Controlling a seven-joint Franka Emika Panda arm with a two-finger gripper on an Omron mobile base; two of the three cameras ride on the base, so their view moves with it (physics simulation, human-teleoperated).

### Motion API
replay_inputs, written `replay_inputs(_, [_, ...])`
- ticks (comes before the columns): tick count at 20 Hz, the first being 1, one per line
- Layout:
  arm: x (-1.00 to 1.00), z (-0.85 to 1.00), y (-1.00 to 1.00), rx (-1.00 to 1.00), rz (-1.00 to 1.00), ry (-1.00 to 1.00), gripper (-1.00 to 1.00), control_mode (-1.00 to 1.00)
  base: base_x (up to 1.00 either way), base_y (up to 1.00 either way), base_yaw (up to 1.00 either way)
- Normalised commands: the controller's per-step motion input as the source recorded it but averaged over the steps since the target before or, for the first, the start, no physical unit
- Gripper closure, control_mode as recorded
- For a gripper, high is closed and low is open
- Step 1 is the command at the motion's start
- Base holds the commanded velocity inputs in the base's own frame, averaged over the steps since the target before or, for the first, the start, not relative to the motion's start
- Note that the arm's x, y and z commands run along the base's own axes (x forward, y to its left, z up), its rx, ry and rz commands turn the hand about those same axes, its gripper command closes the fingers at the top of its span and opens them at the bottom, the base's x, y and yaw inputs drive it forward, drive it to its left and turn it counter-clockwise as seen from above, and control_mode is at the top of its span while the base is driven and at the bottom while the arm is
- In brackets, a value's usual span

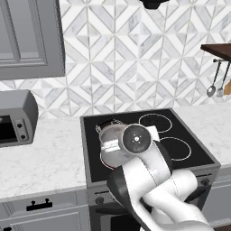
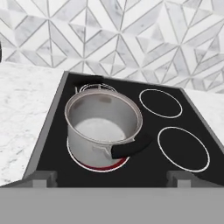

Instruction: Turn off the front left burner of the stove.

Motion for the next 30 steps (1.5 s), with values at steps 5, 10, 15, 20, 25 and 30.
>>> replay_inputs(5, [-0.36,-0.59,0.35,0.0,0.0,-0.26,-1.0,-1.0,0.0,0.0,0.0])
replay_inputs(10, [-0.3,-0.67,0.24,0.0,0.0,-0.24,-1.0,-1.0,0.0,0.0,0.0])
replay_inputs(15, [-0.25,-0.61,0.17,0.0,0.0,-0.24,-1.0,-1.0,0.0,0.0,0.0])
replay_inputs(20, [-0.05,-0.56,0.04,0.01,0.0,-0.21,-1.0,-1.0,0.0,0.0,0.0])
replay_inputs(25, [0.0,-0.53,0.0,0.03,0.0,-0.22,-1.0,-1.0,0.0,0.0,0.0])
replay_inputs(30, [0.0,-0.56,0.04,0.02,0.0,-0.26,-1.0,-1.0,0.0,0.0,0.0])
